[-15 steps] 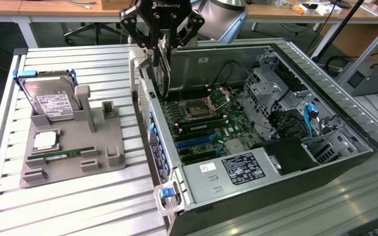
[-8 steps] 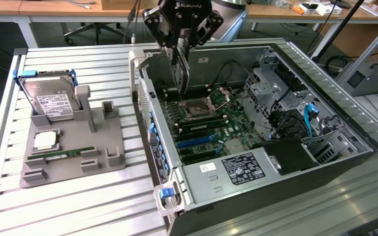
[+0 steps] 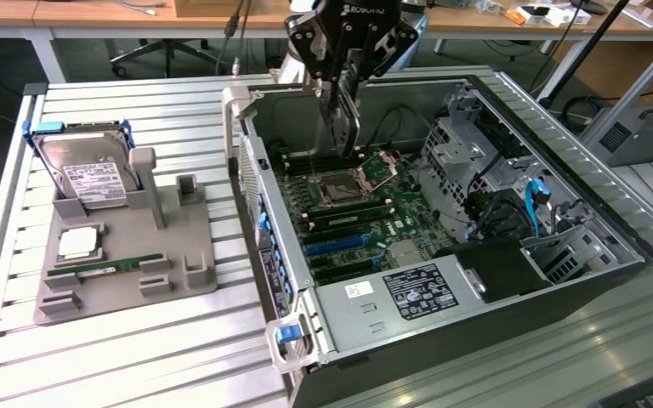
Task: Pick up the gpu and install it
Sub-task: 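Pick up the gpu and move the gpu toward the slot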
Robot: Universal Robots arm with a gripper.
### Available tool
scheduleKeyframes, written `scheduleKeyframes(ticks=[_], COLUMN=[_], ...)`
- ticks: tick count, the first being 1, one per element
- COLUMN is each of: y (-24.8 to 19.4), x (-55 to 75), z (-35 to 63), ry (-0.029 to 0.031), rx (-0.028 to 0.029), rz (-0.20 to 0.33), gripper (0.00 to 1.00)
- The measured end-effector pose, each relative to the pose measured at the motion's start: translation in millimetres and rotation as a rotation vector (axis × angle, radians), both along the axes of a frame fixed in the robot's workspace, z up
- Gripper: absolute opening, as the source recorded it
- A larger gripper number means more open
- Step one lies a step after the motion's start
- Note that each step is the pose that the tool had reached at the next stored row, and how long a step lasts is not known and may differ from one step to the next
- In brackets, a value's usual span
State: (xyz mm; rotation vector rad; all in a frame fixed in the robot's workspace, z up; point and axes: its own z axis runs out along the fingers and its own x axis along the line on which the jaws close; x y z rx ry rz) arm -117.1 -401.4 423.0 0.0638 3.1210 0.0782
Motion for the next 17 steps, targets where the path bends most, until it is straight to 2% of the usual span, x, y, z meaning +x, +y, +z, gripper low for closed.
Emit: scheduleKeyframes(ticks=[3,9,17], y=[0.0,0.0,0.0], x=[13.8,51.4,77.5], z=[0.0,0.1,0.1], ry=[0.0001,0.0001,0.0001], rx=[0.0007,0.0008,0.0008], rz=[0.0,0.0,0.0], gripper=[0.27,0.27,0.27])
